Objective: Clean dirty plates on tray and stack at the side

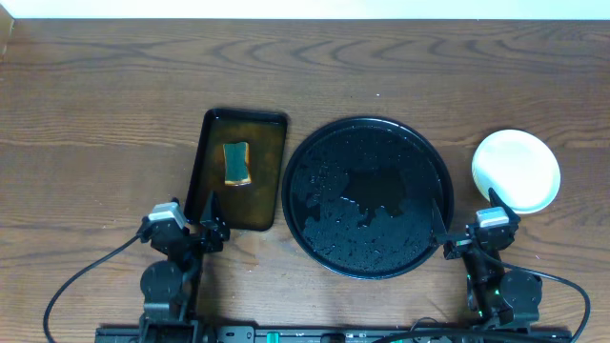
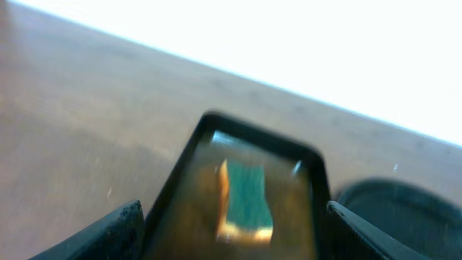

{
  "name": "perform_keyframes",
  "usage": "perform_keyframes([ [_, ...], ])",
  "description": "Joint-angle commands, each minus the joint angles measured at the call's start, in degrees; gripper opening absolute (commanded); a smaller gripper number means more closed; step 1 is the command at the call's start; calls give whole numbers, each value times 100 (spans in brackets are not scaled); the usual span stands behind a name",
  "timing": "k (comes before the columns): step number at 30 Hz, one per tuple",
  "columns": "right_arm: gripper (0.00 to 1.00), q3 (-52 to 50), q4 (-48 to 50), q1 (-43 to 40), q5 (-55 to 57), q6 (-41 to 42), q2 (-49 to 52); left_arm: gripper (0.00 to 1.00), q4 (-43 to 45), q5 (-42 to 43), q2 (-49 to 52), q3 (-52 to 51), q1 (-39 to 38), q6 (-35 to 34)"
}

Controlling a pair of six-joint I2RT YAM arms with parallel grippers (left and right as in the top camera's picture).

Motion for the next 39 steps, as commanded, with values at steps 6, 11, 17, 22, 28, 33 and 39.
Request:
perform_keyframes([
  [6, 99, -7, -22, 39, 26, -55, -15, 78, 297, -63, -297, -144, 81, 1005],
  [11, 99, -7, -22, 39, 26, -55, -15, 78, -188, -55, -297, -144, 83, 1012],
  [17, 99, -7, -22, 39, 26, -55, -15, 79, -188, -52, -293, -144, 81, 1008],
  [22, 99, -7, -22, 39, 26, -55, -15, 79, -188, -52, -278, -144, 81, 1008],
  [28, 99, -7, -22, 39, 26, -55, -15, 79, -188, -52, -278, -144, 81, 1008],
  [33, 99, -7, -22, 39, 26, -55, -15, 78, -188, -52, -278, -144, 81, 1008],
  [39, 99, -7, -22, 39, 26, -55, -15, 78, -188, -52, -278, -144, 81, 1008],
])
